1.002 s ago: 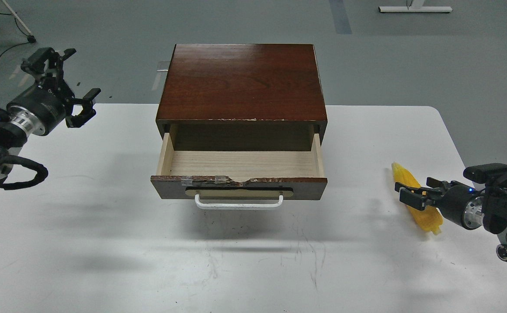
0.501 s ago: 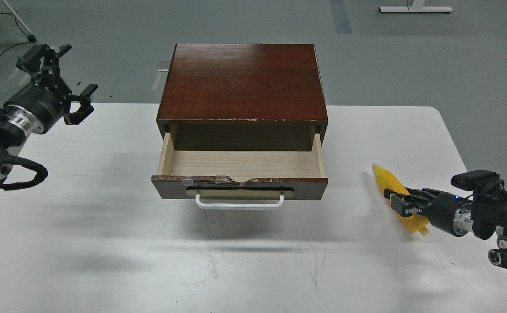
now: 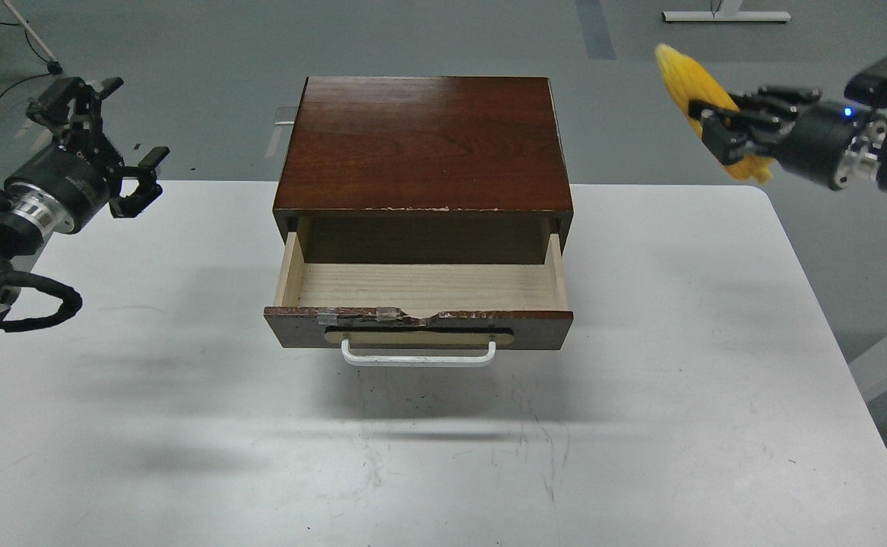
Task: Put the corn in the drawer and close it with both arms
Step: 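Lift the corn with the right gripper and carry it over the drawer, then lower the corn into the open drawer and release it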
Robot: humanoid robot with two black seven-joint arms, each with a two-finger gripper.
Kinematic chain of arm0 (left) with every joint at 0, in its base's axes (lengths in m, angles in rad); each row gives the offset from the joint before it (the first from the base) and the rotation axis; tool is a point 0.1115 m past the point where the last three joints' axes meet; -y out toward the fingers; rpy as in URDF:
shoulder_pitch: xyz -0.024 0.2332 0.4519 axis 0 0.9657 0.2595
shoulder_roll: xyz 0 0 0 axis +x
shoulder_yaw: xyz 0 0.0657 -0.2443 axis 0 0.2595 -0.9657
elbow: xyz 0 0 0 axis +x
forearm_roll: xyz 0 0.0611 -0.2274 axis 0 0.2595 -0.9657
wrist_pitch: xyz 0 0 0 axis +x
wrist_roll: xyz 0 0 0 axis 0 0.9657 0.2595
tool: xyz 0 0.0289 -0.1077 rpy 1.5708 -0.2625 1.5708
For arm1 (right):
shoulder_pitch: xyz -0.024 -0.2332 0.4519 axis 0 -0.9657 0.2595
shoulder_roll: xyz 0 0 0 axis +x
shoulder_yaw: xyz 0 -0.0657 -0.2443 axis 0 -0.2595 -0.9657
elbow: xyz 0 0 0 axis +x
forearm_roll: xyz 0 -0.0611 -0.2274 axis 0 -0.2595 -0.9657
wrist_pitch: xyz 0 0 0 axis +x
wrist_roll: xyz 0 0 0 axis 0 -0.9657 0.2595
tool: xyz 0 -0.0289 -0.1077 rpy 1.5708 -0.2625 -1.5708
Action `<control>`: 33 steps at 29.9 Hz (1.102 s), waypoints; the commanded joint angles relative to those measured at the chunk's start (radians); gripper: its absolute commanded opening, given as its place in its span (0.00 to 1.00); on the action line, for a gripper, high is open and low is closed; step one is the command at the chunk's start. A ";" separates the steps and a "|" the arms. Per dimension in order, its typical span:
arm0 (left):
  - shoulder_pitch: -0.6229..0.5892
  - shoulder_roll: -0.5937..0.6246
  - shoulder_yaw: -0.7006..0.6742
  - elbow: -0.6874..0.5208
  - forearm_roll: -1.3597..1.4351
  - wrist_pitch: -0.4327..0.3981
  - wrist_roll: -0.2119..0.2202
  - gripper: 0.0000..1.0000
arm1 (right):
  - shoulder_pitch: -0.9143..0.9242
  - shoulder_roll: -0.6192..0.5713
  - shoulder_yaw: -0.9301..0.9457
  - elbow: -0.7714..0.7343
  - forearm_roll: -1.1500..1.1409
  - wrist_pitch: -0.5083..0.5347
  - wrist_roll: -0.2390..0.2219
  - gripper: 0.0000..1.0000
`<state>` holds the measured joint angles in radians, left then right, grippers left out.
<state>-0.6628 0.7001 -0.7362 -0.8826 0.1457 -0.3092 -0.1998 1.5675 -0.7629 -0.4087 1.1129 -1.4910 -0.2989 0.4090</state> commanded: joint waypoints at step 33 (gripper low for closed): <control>0.008 0.038 -0.002 0.042 0.000 -0.011 -0.001 0.98 | 0.118 0.556 -0.073 0.019 -0.244 0.132 0.036 1.00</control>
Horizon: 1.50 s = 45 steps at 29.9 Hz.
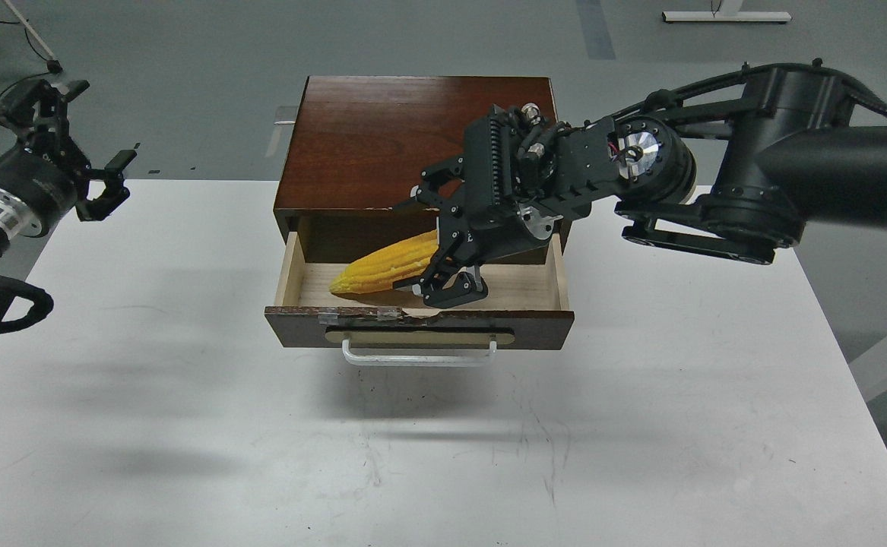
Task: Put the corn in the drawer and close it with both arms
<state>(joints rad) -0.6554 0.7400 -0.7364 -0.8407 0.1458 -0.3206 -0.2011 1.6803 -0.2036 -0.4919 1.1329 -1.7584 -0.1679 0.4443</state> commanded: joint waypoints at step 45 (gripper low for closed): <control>-0.104 0.288 0.011 -0.446 0.825 0.155 -0.288 0.97 | -0.924 -0.398 1.015 -0.206 1.766 0.295 -0.334 1.00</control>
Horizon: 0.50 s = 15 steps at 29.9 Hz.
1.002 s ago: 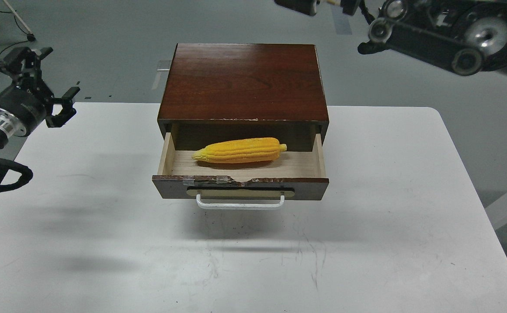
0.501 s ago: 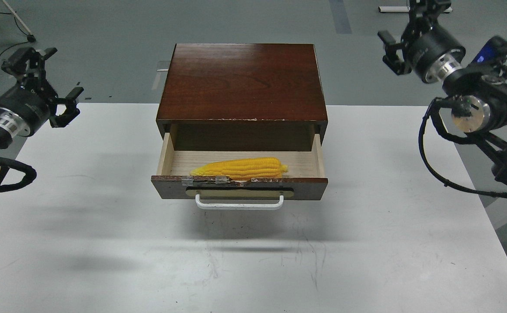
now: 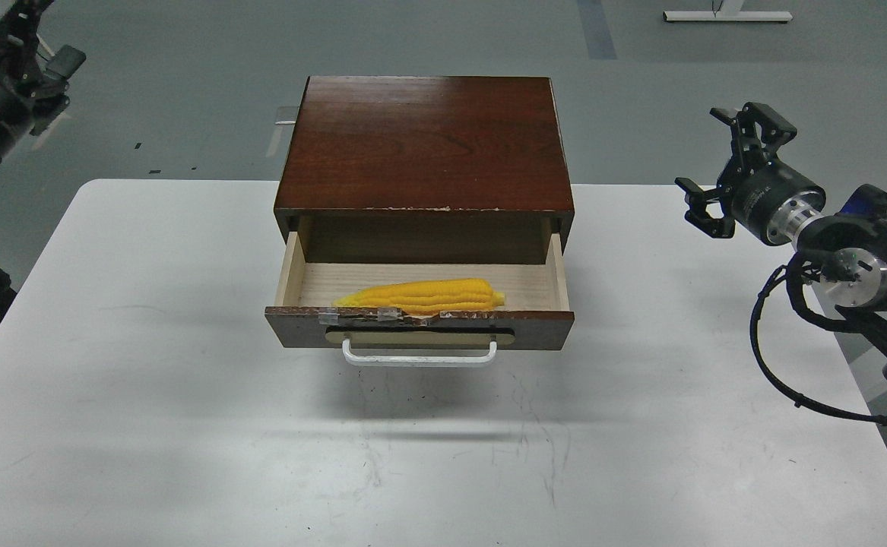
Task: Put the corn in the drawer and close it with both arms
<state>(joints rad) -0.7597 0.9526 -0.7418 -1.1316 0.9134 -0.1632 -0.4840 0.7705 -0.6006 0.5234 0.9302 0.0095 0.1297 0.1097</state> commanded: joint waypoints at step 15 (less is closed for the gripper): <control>-0.004 0.008 0.094 -0.634 0.507 -0.326 -0.005 0.00 | -0.083 0.002 -0.020 -0.053 -0.005 0.004 0.001 1.00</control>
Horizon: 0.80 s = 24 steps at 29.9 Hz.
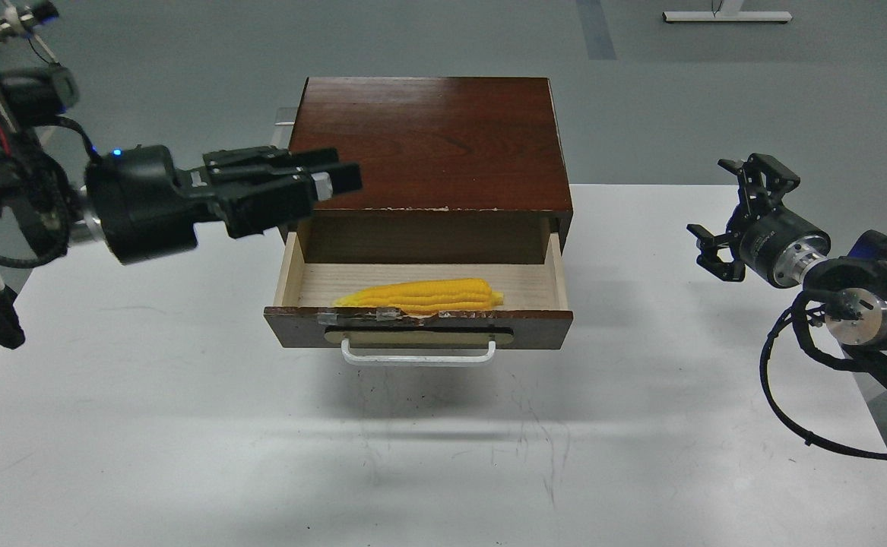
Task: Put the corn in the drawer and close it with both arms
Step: 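Bring the left gripper down in front of the drawer front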
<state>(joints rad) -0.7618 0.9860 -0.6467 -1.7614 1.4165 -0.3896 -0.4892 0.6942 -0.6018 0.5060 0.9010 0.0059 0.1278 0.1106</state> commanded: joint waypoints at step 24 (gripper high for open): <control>0.219 -0.253 0.174 0.034 0.165 -0.099 0.000 0.00 | -0.015 0.024 -0.078 -0.166 -0.014 0.018 -0.005 1.00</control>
<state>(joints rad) -0.5565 0.7356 -0.4639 -1.7443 1.5726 -0.4888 -0.4885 0.6796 -0.5844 0.4280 0.7376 -0.0075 0.1458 0.1058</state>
